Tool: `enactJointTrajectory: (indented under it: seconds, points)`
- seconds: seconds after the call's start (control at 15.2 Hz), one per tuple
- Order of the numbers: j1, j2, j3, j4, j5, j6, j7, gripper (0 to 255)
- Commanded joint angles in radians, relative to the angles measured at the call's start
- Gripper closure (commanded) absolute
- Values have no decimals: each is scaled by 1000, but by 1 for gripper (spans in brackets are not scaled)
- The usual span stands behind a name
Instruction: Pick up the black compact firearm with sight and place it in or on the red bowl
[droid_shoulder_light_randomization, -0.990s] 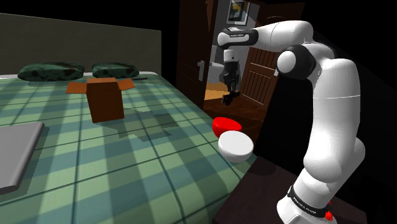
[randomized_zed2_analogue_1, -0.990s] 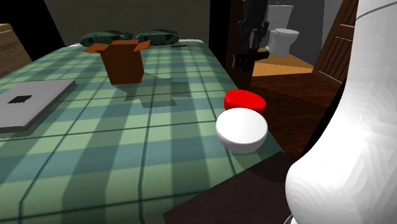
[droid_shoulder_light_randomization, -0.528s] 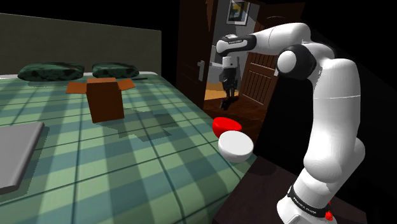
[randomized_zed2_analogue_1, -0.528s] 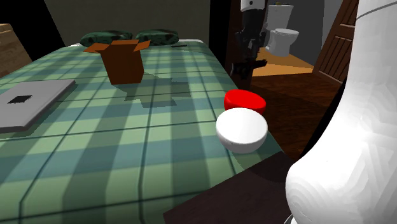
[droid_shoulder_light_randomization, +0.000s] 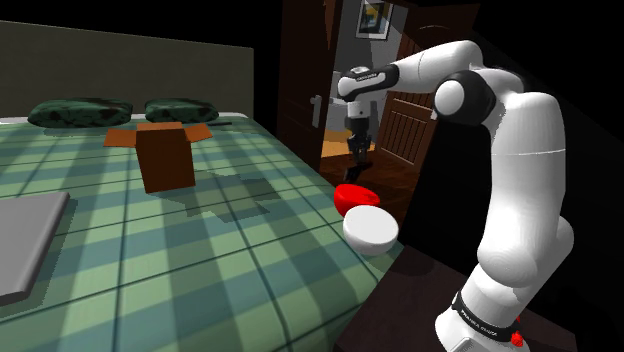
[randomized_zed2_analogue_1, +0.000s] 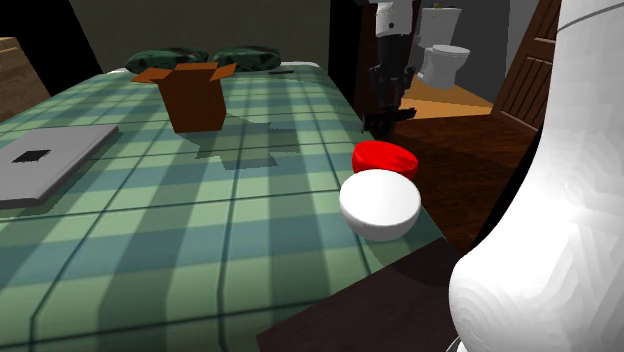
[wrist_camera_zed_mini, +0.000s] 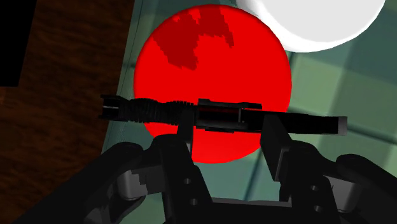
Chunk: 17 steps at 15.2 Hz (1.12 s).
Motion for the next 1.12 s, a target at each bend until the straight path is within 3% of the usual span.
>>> enactJointTrajectory:
  seconds: [0.0,0.53,0.59,0.92,1.06]
  points:
    - [0,6,0,-19,1,26,-1,255]
    - [0,8,0,-24,1,33,0,255]
    - [0,8,0,-24,1,33,0,0]
    - [0,8,0,-24,1,33,0,0]
    - [-4,28,1,71,3,-42,-1,0]
